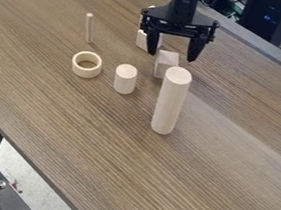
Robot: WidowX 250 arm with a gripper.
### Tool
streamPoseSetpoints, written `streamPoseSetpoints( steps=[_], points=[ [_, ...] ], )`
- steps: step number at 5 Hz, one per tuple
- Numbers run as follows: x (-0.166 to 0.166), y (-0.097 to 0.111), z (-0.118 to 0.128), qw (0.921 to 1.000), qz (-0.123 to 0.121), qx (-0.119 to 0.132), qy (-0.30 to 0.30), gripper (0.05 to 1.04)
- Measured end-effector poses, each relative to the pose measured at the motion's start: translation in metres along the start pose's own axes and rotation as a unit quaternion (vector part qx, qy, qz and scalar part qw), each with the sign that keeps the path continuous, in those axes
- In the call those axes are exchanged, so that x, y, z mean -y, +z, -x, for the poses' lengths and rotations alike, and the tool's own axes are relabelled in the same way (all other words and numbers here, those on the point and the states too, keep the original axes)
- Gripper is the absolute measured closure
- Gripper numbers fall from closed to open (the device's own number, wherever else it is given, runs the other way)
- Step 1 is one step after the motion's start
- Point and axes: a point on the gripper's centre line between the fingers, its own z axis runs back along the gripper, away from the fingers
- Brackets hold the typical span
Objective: Put the remaining cube on top of the tower
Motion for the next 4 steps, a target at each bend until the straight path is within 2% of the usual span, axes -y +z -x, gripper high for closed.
streamPoseSetpoints(
  steps=[2,3,4],
  points=[
    [0.0,-0.014,0.004,0.9999,-0.005,-0.016,-0.003,0.084],
    [-0.001,-0.022,0.007,0.9996,-0.007,-0.026,-0.008,0.118],
    [-0.003,-0.023,0.007,0.9995,-0.003,-0.029,-0.009,0.416]
  ],
)
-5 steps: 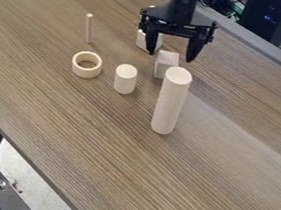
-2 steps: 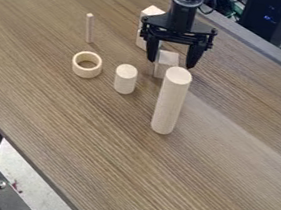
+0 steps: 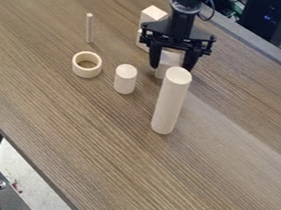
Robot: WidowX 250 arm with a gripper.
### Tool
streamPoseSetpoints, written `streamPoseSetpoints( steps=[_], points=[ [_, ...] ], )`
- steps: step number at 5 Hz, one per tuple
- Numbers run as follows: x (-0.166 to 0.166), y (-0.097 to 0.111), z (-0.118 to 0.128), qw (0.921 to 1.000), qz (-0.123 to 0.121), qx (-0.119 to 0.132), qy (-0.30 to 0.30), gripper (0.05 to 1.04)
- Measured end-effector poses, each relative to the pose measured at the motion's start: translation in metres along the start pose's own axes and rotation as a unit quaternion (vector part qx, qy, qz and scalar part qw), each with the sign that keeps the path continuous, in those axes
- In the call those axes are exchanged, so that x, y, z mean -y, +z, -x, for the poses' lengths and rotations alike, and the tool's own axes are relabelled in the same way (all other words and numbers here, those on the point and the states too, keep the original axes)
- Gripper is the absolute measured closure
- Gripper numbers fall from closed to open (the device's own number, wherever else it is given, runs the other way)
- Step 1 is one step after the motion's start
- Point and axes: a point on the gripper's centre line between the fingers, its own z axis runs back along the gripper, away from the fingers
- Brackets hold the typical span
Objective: Put the remaining cube on top of the tower
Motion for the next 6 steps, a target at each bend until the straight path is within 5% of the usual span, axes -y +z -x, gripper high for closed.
streamPoseSetpoints(
  steps=[1,4,6],
  points=[
    [0.001,0.002,0.002,0.9998,0.002,-0.012,-0.018,0.506],
    [0.008,0.087,-0.031,0.9923,0.058,0.045,-0.1,0.506],
    [-0.011,0.098,-0.043,0.9857,0.061,0.046,-0.15,0.506]
  ],
)
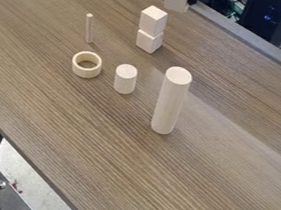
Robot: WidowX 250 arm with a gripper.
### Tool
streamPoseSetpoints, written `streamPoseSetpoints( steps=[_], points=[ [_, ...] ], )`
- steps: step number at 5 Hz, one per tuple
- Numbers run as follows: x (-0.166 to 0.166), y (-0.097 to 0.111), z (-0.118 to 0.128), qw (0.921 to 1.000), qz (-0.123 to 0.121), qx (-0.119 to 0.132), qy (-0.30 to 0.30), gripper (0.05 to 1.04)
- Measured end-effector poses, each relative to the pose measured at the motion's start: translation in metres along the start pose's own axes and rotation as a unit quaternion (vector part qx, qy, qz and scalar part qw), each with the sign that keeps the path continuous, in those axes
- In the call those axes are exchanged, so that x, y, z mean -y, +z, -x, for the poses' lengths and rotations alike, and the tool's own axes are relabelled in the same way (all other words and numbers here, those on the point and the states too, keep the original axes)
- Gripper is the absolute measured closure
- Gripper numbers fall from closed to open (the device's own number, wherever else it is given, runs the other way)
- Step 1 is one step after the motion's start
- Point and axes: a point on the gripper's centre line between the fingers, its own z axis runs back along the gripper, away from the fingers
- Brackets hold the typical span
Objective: Put the remaining cube on top of the tower
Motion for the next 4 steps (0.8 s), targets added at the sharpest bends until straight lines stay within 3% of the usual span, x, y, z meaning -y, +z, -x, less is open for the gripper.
streamPoseSetpoints(
  steps=[1,2,4],
  points=[
    [-0.007,0.008,-0.008,0.9992,0.006,0.007,-0.04,0.506],
    [-0.01,0.001,-0.016,0.9978,0.007,-0.004,-0.066,0.506],
    [-0.014,-0.018,-0.028,0.9896,0.006,-0.052,-0.134,0.506]
  ],
)
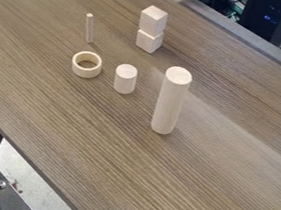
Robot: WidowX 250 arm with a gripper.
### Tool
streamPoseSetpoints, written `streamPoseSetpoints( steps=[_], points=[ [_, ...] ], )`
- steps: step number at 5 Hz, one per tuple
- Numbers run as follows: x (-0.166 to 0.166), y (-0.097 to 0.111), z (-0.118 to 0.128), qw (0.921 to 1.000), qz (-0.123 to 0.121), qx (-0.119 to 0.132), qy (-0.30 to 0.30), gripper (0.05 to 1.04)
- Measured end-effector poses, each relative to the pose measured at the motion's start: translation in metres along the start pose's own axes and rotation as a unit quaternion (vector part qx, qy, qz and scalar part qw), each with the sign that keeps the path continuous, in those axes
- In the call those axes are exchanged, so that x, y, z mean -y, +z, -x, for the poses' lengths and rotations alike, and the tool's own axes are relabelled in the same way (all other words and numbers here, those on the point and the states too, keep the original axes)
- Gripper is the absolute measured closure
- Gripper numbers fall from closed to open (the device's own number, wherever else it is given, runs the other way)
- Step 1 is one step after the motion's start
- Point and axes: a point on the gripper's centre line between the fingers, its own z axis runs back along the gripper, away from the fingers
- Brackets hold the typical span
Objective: Put the remaining cube on top of the tower
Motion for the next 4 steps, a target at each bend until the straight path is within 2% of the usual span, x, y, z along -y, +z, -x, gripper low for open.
streamPoseSetpoints(
  steps=[2,4],
  points=[
    [-0.005,-0.009,-0.005,0.9996,0.003,-0.016,-0.023,0.506],
    [-0.014,-0.009,-0.003,0.9996,0.001,-0.017,-0.021,0.506]
  ],
)
